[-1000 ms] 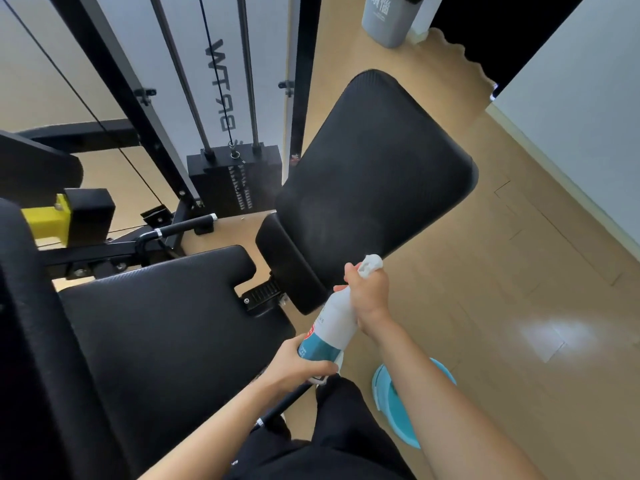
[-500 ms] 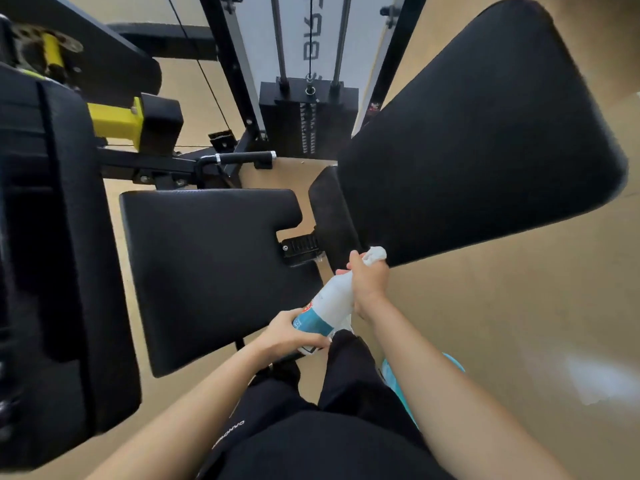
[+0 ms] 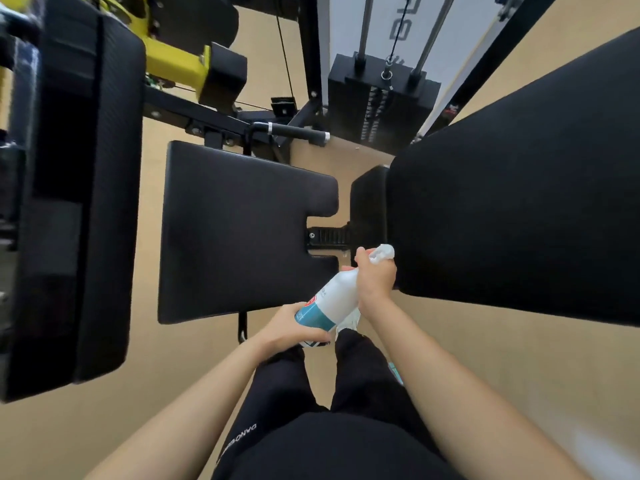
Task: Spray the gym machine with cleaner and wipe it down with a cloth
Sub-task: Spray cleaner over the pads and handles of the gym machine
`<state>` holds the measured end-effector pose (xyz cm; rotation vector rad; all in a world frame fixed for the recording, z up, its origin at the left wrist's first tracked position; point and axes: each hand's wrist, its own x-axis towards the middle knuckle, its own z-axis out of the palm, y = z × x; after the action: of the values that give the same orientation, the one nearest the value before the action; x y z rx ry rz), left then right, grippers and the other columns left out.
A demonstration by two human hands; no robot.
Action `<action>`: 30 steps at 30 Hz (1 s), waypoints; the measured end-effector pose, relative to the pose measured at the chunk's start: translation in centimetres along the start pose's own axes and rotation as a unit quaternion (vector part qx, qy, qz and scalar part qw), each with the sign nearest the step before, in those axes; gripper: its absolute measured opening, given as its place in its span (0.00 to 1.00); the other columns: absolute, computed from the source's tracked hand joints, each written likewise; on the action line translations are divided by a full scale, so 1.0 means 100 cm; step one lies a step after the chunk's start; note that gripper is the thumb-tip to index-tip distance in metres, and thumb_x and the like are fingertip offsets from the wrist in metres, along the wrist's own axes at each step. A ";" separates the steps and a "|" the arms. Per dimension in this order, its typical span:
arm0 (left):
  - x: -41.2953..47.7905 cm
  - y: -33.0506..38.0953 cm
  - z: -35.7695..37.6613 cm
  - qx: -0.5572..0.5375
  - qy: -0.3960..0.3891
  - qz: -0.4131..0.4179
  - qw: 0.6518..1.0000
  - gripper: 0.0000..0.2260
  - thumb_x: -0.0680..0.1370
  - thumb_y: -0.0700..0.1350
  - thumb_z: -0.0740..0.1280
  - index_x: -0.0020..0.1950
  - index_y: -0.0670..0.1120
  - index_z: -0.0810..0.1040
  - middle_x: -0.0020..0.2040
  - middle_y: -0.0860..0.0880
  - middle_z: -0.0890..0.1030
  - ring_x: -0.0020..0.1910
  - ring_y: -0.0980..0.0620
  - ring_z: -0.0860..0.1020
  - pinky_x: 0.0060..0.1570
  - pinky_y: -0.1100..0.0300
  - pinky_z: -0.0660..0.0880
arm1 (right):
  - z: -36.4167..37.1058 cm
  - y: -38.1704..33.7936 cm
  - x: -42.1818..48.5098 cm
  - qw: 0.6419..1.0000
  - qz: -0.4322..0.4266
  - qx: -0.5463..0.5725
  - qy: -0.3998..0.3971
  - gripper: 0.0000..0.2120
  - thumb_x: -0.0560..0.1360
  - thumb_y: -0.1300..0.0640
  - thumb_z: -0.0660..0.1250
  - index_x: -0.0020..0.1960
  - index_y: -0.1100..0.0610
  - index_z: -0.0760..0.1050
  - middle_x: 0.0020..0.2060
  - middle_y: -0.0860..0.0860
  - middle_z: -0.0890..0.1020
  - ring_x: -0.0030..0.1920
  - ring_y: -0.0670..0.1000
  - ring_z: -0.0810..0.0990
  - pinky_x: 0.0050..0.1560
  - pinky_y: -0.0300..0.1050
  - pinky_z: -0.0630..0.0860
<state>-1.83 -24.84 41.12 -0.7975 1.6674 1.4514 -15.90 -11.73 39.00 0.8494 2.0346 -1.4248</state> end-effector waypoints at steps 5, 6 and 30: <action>-0.008 -0.010 0.007 -0.095 0.057 -0.018 0.994 0.15 0.71 0.45 0.80 0.54 0.45 0.82 0.47 0.48 0.84 0.41 0.59 0.82 0.45 0.64 0.79 | 0.032 -0.018 0.005 0.992 -0.005 -0.028 -0.119 0.10 0.81 0.56 0.69 0.60 0.53 0.73 0.49 0.53 0.83 0.37 0.50 0.88 0.38 0.42 0.81; -0.009 -0.012 0.006 -0.106 0.060 -0.019 0.992 0.14 0.72 0.45 0.79 0.54 0.46 0.82 0.47 0.48 0.84 0.41 0.60 0.82 0.45 0.65 0.79 | 0.042 -0.021 0.006 0.989 -0.010 -0.041 -0.140 0.09 0.81 0.55 0.69 0.59 0.55 0.74 0.49 0.53 0.83 0.38 0.51 0.88 0.38 0.43 0.81; -0.011 -0.041 0.002 -0.196 0.084 0.003 0.977 0.29 0.66 0.61 0.81 0.63 0.54 0.77 0.56 0.52 0.83 0.56 0.53 0.82 0.61 0.51 0.80 | 0.119 -0.041 -0.012 0.904 -0.092 -0.248 -0.335 0.09 0.80 0.53 0.70 0.54 0.54 0.72 0.49 0.54 0.80 0.34 0.50 0.87 0.40 0.48 0.85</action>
<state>2.25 -25.26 40.00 -1.1589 1.5215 1.7882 -17.43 -24.29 38.66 -0.0598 1.8075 -1.0030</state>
